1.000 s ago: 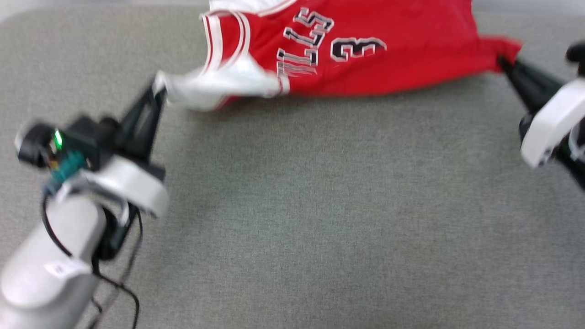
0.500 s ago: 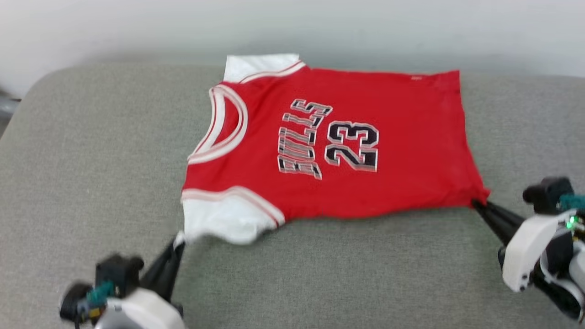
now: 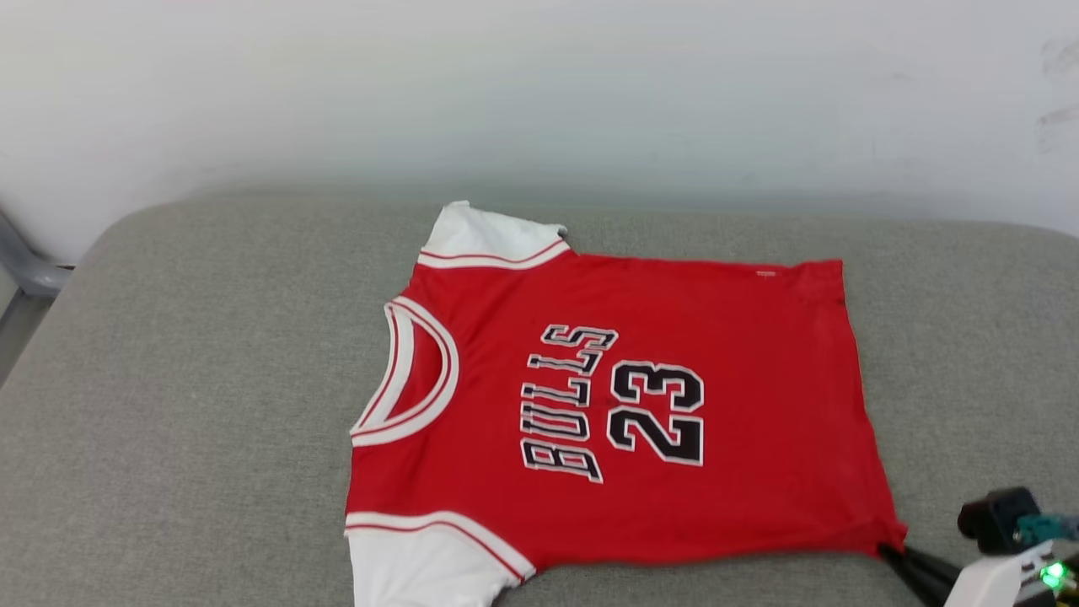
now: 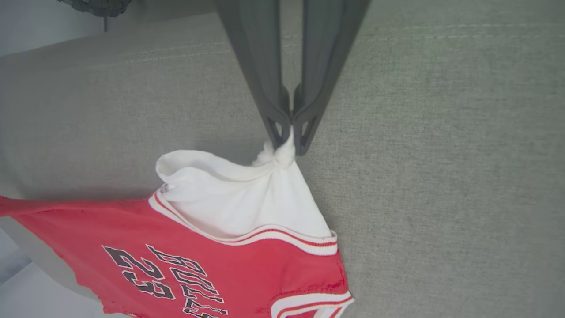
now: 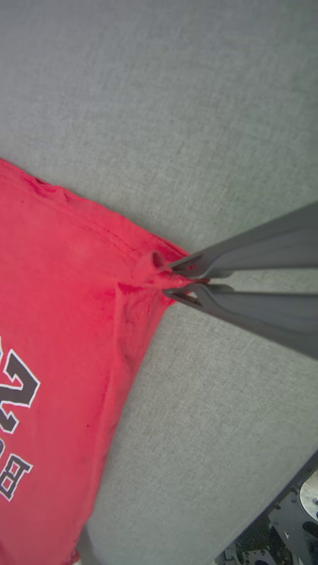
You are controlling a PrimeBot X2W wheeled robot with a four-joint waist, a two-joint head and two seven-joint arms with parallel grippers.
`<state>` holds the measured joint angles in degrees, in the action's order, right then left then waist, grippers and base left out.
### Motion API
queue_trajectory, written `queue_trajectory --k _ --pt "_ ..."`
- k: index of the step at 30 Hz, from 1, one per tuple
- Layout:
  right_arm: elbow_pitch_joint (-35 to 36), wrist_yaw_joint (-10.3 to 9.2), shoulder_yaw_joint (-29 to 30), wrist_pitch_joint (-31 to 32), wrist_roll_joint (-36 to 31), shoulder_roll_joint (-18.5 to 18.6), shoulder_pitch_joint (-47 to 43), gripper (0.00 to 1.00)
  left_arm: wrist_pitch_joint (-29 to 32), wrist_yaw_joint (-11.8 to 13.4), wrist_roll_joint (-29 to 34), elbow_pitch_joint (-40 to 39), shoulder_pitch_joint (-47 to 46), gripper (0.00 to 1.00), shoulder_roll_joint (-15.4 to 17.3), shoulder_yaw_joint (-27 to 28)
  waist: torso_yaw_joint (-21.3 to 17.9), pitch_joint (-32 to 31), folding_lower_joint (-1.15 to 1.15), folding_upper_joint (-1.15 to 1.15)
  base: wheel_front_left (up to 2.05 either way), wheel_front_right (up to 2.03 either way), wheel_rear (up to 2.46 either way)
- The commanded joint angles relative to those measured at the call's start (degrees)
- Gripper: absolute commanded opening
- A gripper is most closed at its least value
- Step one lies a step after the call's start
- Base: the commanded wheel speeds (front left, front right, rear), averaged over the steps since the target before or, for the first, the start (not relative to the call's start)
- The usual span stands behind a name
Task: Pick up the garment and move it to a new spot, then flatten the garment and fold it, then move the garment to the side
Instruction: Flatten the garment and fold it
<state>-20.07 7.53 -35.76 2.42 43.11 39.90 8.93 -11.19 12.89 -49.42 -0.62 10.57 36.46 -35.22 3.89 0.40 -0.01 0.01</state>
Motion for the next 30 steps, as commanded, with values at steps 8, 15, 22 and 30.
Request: queue_trajectory --k 8,15,22,30 --pt "3.46 -0.08 3.71 2.16 2.71 1.15 -10.07 0.0 5.24 -1.67 -4.51 -2.45 4.51 0.0 1.48 -1.83 0.65 -1.66 0.01 -0.01 0.0 0.0 0.0" --pt "5.72 -0.09 6.83 3.17 1.74 0.92 -13.77 0.0 4.4 -1.13 -4.16 -4.19 5.29 0.0 2.85 -0.97 0.76 -1.53 0.01 -0.01 0.0 0.0 0.0" --pt "8.46 -0.08 10.19 3.44 1.44 -1.38 -12.7 0.0 2.17 -2.35 -0.78 -5.06 -0.18 0.0 3.86 0.1 0.3 -0.65 0.01 -0.01 0.0 0.0 0.0" --pt "9.28 -0.08 13.03 3.49 2.58 -3.09 -9.95 0.0 5.53 -6.81 2.38 -2.09 -12.47 0.0 4.49 -0.19 -0.84 1.77 0.01 -0.01 0.0 0.0 0.0"
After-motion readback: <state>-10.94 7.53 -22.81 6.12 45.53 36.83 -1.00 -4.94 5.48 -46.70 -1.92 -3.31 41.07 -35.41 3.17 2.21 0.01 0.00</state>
